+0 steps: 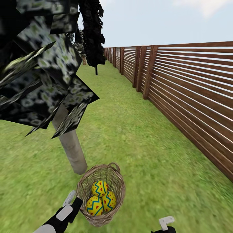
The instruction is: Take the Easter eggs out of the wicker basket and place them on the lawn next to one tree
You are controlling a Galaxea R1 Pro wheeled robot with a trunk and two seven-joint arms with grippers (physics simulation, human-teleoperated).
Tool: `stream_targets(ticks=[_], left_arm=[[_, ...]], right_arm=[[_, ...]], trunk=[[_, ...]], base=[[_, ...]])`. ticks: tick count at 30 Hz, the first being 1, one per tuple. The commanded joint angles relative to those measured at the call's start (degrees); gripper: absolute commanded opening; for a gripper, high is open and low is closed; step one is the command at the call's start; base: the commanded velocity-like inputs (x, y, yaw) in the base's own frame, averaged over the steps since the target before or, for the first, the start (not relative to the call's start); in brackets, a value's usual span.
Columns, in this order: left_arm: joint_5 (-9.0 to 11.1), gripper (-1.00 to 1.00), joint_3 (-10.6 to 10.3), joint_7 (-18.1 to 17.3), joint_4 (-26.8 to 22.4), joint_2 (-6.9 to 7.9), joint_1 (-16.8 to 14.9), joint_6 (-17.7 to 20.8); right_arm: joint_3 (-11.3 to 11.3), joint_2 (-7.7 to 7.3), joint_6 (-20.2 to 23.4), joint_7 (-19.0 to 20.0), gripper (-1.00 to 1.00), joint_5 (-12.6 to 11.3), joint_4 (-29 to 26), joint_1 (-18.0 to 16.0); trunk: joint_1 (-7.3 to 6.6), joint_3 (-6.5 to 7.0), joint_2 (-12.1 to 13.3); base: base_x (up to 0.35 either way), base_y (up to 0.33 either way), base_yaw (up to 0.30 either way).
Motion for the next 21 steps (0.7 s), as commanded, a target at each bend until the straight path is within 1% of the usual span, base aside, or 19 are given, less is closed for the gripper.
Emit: stream_targets(ticks=[1,16,20,21], left_arm=[[-0.7,-1.00,2.0,0.3,-1.5,-0.04,0.0,-0.8],[-0.7,-1.00,2.0,0.4,-1.5,-0.09,0.0,-0.8],[-0.7,-1.00,2.0,0.4,-1.5,-0.09,0.0,-0.8],[-0.7,-1.00,2.0,0.4,-1.5,-0.09,0.0,-0.8]], right_arm=[[-0.5,0.14,-0.2,0.1,1.00,0.4,0.0,0.0],[-0.5,0.25,-0.2,-0.2,1.00,0.3,0.0,0.0],[-0.6,0.21,-0.2,-0.1,1.00,0.3,0.0,0.0],[-0.6,0.25,-0.2,-0.2,1.00,0.3,0.0,0.0]], trunk=[[0.00,-0.04,0.0],[0.00,-0.04,0.0],[0.00,-0.04,0.0],[0.00,-0.04,0.0]], base=[[0.000,0.000,0.096],[0.000,0.000,0.285],[0.000,0.000,0.024],[0.000,0.000,0.258]])
